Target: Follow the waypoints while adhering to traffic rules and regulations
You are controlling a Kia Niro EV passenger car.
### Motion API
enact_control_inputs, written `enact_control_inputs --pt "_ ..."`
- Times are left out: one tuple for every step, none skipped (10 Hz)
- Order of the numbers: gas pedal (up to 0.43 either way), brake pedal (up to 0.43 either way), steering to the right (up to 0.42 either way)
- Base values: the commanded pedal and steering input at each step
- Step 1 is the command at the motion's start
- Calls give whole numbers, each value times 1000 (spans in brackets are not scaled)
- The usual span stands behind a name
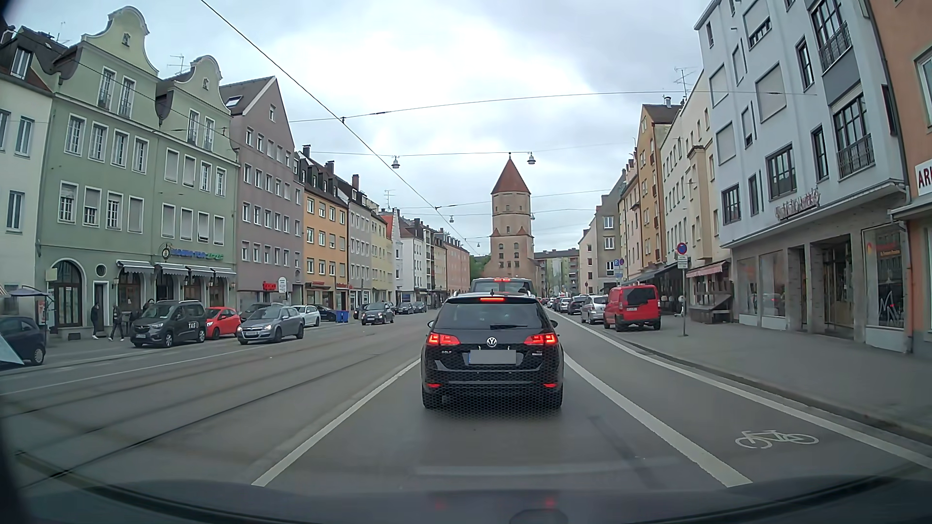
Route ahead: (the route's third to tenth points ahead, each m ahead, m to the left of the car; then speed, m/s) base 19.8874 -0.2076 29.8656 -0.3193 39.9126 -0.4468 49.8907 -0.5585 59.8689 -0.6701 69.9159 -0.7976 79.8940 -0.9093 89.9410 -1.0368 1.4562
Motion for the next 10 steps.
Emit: enact_control_inputs --pt "0 171 -4" --pt "0 171 -4" --pt "0 171 -4" --pt "0 171 -4" --pt "0 171 -4" --pt "0 165 -4" --pt "0 171 -4" --pt "0 171 -4" --pt "0 165 -4" --pt "0 159 -4"
